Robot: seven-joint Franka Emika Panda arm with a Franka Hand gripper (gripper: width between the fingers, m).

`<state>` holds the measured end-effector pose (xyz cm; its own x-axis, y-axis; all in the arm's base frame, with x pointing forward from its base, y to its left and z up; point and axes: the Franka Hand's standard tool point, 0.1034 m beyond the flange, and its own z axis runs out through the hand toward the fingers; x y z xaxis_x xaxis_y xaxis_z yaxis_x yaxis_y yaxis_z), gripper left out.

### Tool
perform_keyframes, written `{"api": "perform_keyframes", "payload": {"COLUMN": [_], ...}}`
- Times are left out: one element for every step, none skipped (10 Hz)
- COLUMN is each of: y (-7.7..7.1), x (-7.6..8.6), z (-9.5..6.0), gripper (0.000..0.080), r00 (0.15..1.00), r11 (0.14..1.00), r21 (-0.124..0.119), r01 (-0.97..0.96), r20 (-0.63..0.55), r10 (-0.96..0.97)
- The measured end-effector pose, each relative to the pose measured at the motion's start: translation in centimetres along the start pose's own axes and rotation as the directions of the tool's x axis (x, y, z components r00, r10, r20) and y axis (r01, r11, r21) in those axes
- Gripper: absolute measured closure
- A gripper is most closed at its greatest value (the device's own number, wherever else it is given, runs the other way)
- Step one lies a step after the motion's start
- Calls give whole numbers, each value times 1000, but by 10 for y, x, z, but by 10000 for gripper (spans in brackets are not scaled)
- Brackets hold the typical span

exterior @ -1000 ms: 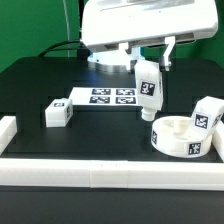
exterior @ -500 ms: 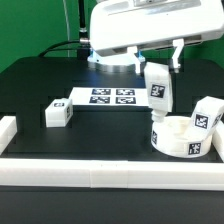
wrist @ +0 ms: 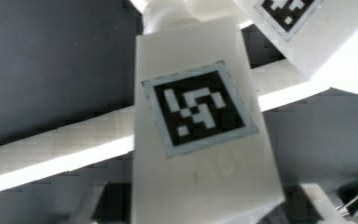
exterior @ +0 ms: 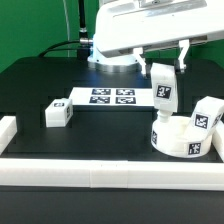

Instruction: Assemble stool

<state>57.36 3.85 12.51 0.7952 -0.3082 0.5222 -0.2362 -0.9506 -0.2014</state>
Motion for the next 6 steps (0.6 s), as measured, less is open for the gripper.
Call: {"api": "perform_keyframes", "payload": {"y": [0, 0, -1, 0, 0, -4], "x": [-1, -5, -10, -14, -18, -19], "z": [1, 3, 6, 8, 11, 11], "gripper": [472, 472, 472, 472, 472, 472], "r00": [1000, 1000, 1000, 1000, 1000, 999], "r11": [1000, 1000, 1000, 1000, 1000, 1000], "r21": [0, -2, -1, -2, -4, -1], "r01": [0, 1, 4, 3, 1, 5], "r20": [2, 4, 15, 22, 31, 32], "r10": [0, -1, -4, -3, -1, -5]}}
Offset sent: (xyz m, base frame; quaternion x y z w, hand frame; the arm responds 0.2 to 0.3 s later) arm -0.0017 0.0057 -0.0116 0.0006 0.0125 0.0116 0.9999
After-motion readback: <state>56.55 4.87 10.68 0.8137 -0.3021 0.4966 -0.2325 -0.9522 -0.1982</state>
